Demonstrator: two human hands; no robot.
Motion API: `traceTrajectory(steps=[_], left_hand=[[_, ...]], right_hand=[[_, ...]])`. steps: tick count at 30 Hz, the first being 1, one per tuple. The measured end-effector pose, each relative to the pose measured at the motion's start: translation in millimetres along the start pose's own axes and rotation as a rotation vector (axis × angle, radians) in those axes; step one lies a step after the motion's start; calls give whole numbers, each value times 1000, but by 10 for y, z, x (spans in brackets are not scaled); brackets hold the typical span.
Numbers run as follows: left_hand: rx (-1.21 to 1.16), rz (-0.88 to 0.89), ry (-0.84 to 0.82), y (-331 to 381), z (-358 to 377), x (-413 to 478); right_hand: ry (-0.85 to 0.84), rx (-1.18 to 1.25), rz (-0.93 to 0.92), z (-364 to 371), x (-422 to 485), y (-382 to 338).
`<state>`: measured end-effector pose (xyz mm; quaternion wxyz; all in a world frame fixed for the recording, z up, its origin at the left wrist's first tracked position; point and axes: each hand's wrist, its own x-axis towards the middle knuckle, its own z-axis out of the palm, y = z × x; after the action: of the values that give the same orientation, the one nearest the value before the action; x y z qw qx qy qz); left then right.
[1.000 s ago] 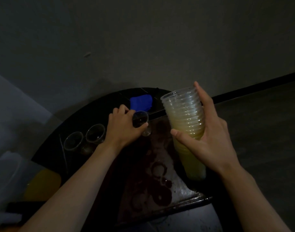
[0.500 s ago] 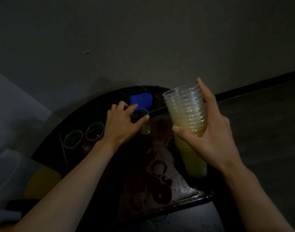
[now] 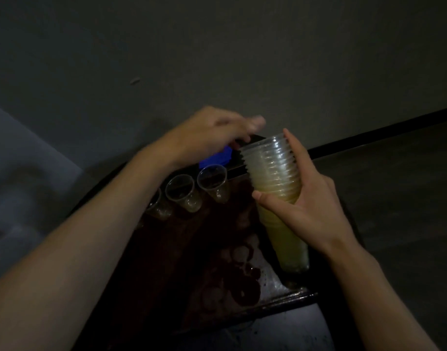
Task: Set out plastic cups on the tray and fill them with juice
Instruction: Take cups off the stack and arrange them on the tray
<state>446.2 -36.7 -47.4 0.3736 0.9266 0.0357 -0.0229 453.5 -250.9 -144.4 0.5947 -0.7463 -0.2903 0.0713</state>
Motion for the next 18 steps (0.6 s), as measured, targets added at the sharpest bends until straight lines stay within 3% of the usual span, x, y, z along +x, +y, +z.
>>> traceTrajectory(steps=[4,11,18], left_hand=[[71,85,26,156,362,18],[9,39,64,196,451,122],[-79,19,-58,242,417,212]], right_hand=[[9,-20,14,-63,-1,25],[-19,-42,29,-167,3,85],[18,-94,14,-251,-4,132]])
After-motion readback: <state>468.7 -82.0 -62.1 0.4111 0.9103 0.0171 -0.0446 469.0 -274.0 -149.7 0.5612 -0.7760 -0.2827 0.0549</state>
